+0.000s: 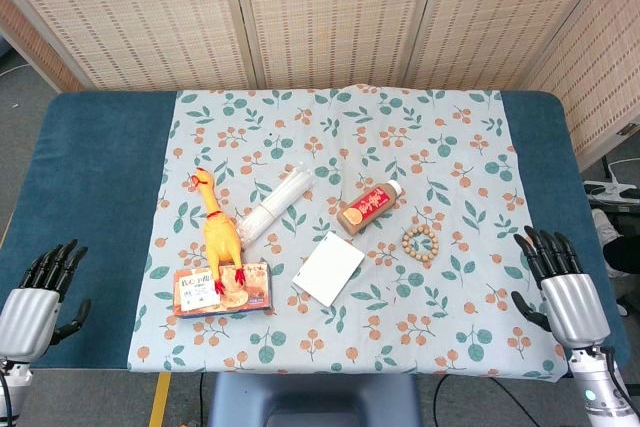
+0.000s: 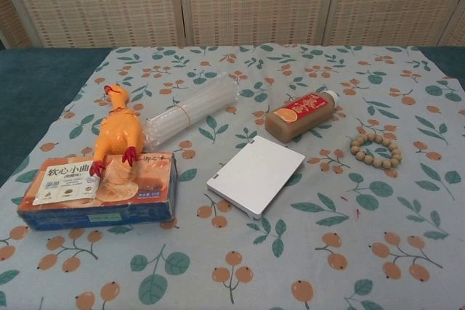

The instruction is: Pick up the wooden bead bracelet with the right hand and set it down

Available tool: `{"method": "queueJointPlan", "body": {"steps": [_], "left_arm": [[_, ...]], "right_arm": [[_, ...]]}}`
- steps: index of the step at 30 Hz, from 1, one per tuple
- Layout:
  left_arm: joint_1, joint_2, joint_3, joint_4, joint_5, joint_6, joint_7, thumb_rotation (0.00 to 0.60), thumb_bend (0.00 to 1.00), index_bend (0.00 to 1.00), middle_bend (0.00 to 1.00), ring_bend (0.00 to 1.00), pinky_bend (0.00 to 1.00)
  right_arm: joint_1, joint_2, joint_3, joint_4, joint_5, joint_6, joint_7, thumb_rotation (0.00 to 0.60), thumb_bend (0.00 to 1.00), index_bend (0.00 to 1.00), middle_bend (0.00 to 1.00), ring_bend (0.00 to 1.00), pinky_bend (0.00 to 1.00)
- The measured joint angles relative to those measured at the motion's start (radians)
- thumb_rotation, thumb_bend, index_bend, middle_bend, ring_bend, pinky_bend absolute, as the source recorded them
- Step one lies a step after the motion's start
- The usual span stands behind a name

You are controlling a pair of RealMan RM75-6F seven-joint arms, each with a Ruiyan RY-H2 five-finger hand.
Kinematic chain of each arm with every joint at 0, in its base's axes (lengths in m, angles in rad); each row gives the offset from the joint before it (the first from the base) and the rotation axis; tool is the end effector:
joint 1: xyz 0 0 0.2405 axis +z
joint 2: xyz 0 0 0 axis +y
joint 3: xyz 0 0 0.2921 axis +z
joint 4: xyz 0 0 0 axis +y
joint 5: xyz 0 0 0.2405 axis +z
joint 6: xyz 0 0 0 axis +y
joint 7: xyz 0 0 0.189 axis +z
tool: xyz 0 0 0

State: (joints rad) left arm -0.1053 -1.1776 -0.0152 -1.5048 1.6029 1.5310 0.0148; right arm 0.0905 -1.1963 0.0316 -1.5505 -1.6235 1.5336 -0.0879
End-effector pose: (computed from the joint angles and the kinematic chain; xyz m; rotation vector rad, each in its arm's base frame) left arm -0.3509 0.2307 0.1301 -1.4932 -0.7907 -0.9328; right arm -0.3364 -0.2277 0.1207 1.4933 -0.7685 0.9403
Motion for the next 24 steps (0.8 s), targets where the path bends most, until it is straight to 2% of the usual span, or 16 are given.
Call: {"method": "queueJointPlan", "body": {"steps": [6,10,15,19,22,24], "left_arm": [[-0.001,0.005,0.002,-0.018,0.002,0.003,0.006,0.6,0.46,0.0,0.0,0.0,0.12],[-0.003,0.006,0.003,-0.015,0.005,0.0,0.001,0.6,0.46,0.0,0.0,0.0,0.12],[-0.008,0.014,0.006,-0.013,0.0,-0.017,-0.012,0.6,0.46,0.0,0.0,0.0,0.12],[-0.014,0.021,0.003,-0.007,-0.007,-0.026,-0.032,0.6,0.46,0.0,0.0,0.0,0.12],[-0.016,0.019,-0.001,-0.004,-0.017,-0.029,-0.034,0.6,0.46,0.0,0.0,0.0,0.12],[-0.018,0.019,-0.003,-0.002,-0.024,-0.037,-0.034,0.6,0.46,0.0,0.0,0.0,0.12]], "right_arm": [[0.0,-0.006,0.001,-0.003,0.021,-0.013,-0.024,0.6,0.21,0.0,0.01,0.0,0.0],[0.017,-0.008,-0.005,-0.016,0.021,-0.06,-0.044,0.6,0.21,0.0,0.07,0.0,0.0],[0.06,-0.024,-0.001,-0.002,0.006,-0.114,-0.157,0.6,0.21,0.0,0.13,0.0,0.0],[0.125,-0.059,0.008,0.017,0.01,-0.221,-0.257,0.6,0.21,0.03,0.19,0.0,0.0],[0.181,-0.096,0.016,0.046,0.022,-0.312,-0.278,0.6,0.21,0.01,0.19,0.0,0.0],[0.215,-0.124,0.02,0.073,0.032,-0.368,-0.287,0.6,0.21,0.02,0.21,0.0,0.0]]}}
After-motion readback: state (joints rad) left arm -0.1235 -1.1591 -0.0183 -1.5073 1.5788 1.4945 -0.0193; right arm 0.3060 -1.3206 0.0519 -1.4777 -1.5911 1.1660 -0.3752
